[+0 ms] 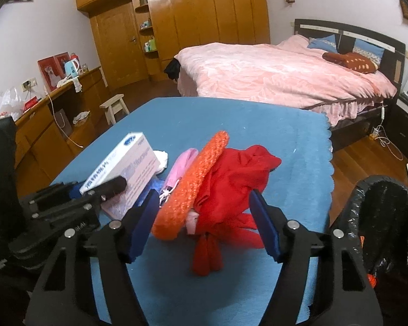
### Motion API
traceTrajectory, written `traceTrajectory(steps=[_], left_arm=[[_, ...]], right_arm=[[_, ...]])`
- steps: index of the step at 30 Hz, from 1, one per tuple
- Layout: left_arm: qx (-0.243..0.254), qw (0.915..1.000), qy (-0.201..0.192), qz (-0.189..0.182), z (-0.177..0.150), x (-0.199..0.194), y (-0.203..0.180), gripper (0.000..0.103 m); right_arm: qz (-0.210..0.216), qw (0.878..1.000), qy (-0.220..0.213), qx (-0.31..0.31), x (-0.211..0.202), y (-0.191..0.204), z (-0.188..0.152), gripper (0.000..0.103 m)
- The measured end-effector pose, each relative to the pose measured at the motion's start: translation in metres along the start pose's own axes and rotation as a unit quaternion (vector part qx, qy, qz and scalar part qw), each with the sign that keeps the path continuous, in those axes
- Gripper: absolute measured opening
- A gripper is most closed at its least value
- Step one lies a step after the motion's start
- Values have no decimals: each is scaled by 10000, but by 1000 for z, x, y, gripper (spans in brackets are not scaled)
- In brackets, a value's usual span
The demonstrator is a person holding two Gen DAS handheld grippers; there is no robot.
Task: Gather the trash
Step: 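Grasp the white alcohol-pad box with the left gripper while the right grasps the orange mesh sleeve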
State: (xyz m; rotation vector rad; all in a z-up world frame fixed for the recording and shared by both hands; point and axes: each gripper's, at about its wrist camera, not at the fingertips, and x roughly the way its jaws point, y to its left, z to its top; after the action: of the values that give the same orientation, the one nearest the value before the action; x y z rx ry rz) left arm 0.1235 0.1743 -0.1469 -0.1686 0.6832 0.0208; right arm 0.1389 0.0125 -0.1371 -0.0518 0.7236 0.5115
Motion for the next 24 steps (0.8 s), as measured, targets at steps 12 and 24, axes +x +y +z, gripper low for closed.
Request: traceTrajectory(steps=[12, 24], left_arm=[[-21, 9994, -293, 181, 14, -24, 22, 29], [30, 9993, -266, 266, 11, -28, 25, 29]], right_arm=[[177, 9994, 300, -58, 23, 21, -3, 43], [378, 9986, 296, -238, 14, 30, 5, 11]])
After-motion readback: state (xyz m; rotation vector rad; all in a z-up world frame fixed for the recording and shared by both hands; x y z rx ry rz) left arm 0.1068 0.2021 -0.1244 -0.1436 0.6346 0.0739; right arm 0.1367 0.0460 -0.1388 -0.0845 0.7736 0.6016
